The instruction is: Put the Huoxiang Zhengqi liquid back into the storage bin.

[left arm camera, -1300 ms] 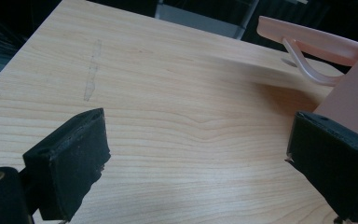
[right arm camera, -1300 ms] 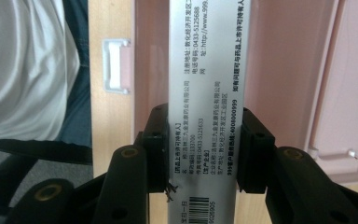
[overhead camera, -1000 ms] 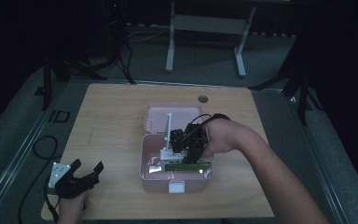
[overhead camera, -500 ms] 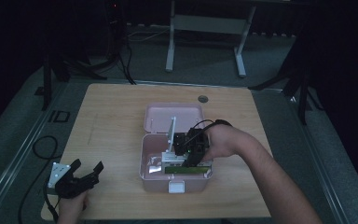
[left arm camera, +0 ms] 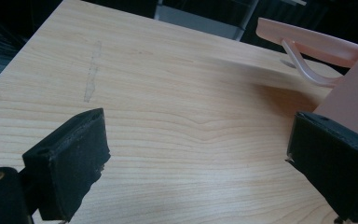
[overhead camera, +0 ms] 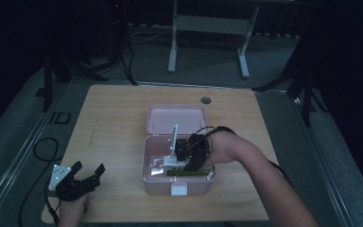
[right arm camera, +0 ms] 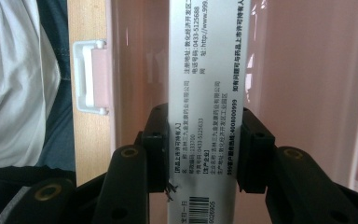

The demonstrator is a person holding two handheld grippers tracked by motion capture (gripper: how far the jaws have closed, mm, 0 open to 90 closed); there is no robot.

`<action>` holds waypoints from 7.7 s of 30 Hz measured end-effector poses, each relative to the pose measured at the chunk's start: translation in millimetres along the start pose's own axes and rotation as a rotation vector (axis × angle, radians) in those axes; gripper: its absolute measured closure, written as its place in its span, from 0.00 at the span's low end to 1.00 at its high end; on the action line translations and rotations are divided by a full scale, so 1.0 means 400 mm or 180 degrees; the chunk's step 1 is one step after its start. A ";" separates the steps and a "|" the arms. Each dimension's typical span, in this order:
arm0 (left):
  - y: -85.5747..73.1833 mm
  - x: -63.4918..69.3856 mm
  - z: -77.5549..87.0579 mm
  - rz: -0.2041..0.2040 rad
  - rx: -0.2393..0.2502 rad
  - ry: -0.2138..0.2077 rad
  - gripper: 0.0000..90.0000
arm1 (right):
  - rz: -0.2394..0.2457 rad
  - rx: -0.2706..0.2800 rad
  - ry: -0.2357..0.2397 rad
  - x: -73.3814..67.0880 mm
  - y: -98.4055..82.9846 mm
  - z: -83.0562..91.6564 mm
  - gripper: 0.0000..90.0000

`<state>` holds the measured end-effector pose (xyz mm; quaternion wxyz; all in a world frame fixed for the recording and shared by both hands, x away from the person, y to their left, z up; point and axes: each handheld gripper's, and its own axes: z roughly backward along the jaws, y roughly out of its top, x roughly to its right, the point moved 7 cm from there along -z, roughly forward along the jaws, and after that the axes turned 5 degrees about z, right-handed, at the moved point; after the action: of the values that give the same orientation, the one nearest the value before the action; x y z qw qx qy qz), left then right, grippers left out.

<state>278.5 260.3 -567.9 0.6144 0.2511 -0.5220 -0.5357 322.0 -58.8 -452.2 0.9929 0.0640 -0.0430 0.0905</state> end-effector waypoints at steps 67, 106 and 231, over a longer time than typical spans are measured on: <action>0.002 -0.001 0.003 0.0011 0.0020 -0.0021 0.06 | -0.0011 -0.0152 0.0204 -0.015 -0.031 -0.162 0.69; 0.005 -0.002 0.006 0.0021 0.0045 -0.0033 0.06 | 0.0142 -0.0210 0.0350 0.002 -0.031 -0.173 0.68; -0.001 0.016 -0.002 0.0015 -0.0025 -0.0141 0.05 | -0.4297 0.1588 -0.1634 -0.202 -0.703 -0.270 0.12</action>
<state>278.2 254.2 -566.0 0.6049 0.2355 -0.5341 -0.5417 303.0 -332.4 -600.4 0.7478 0.3178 -0.2023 -0.5467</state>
